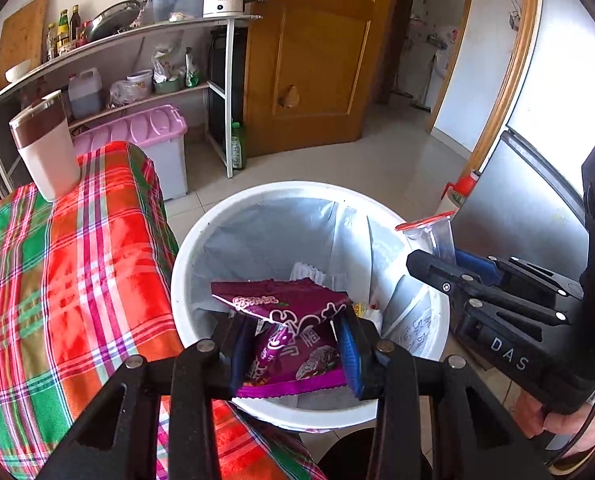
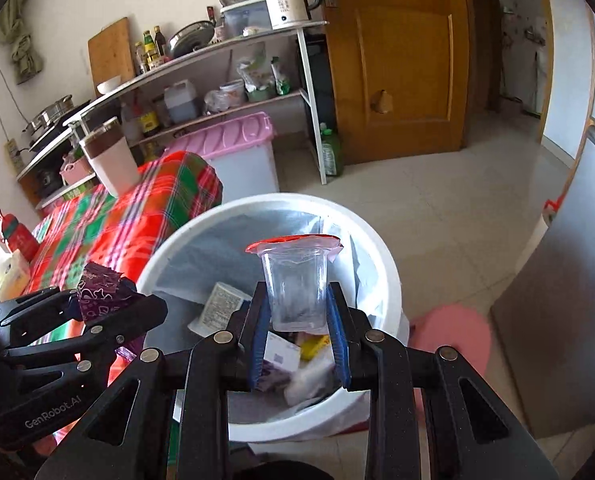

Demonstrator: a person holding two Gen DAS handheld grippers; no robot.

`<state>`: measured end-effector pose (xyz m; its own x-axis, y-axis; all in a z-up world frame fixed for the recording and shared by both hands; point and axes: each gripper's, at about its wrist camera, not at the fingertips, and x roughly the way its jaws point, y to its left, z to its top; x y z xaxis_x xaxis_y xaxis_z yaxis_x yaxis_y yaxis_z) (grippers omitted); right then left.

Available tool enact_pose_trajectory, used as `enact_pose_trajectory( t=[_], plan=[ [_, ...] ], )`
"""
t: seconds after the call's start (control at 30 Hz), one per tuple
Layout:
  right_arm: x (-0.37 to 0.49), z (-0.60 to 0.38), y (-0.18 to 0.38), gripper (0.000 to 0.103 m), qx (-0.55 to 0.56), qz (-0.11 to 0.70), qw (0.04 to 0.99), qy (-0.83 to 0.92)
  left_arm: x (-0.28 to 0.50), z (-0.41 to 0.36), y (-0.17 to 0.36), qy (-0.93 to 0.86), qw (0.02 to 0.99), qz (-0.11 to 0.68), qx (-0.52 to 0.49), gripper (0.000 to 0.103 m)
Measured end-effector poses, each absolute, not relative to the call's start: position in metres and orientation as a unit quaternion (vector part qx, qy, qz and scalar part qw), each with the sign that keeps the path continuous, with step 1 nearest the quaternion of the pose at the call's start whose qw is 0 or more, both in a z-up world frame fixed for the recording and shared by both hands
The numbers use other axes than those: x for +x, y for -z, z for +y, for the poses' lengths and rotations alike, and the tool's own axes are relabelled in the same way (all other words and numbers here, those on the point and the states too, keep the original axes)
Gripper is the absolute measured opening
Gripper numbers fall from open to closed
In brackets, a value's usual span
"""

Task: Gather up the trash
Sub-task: 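Carry the snack bag and cup over the white bin and open both grippers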

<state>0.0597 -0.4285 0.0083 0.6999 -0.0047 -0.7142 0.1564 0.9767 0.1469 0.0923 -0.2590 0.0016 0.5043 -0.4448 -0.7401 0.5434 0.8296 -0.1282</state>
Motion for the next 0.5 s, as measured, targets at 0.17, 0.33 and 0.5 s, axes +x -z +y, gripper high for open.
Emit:
enact_pose_trajectory(
  t=[0.17, 0.33, 0.5],
  plan=[
    [0.066, -0.433, 0.005, 0.029, 0.091, 0.404, 0.909, 0.051, 0.097, -0.265, 0.008, 0.28, 0.86, 0.421, 0.064, 0.04],
    [0.072, -0.438, 0.014, 0.03, 0.092, 0.417, 0.903, 0.056, 0.103, -0.264, 0.015, 0.271, 0.858, 0.432, 0.062, 0.043],
    [0.077, -0.436, 0.02, 0.03, 0.086, 0.428, 0.898, 0.058, 0.106, -0.265, 0.021, 0.269, 0.854, 0.442, 0.063, 0.049]
  ],
)
